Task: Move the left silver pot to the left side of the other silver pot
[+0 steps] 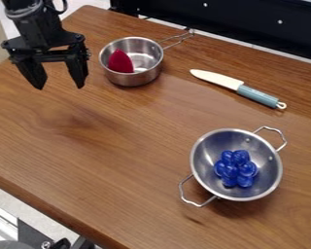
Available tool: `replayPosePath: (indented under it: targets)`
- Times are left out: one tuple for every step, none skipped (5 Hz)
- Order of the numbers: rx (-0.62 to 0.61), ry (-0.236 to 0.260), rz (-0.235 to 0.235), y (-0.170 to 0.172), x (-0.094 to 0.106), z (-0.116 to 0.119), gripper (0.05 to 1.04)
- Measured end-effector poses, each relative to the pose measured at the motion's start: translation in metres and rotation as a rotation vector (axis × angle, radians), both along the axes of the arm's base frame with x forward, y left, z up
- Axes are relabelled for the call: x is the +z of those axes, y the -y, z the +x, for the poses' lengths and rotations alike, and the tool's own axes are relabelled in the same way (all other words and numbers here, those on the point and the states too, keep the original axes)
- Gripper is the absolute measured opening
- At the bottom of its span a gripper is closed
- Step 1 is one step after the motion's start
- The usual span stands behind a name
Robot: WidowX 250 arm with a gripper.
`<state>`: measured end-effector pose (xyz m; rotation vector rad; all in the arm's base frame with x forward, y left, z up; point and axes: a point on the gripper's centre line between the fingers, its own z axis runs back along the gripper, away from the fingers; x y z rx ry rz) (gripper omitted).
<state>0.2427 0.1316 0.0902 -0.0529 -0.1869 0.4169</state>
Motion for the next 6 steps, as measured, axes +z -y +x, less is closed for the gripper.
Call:
replayPosePath:
  targets:
    - [0.015, -0.022, -0.022, 0.002, -0.007, -0.001, 0.996]
    - [0.191, -0.006, -0.078, -0.005, -0.010, 0.021, 0.996]
    - [0.436, 0.067, -0.122, -0.014, -0.007, 0.044, 0.996]
    - [0.672, 0.143, -0.115, -0.020, -0.006, 0.058, 0.996]
    - [0.776, 0.149, -0.113, -0.021, -0.012, 0.070, 0.996]
    - [0.786, 0.149, -0.110, -0.019, -0.014, 0.072, 0.996]
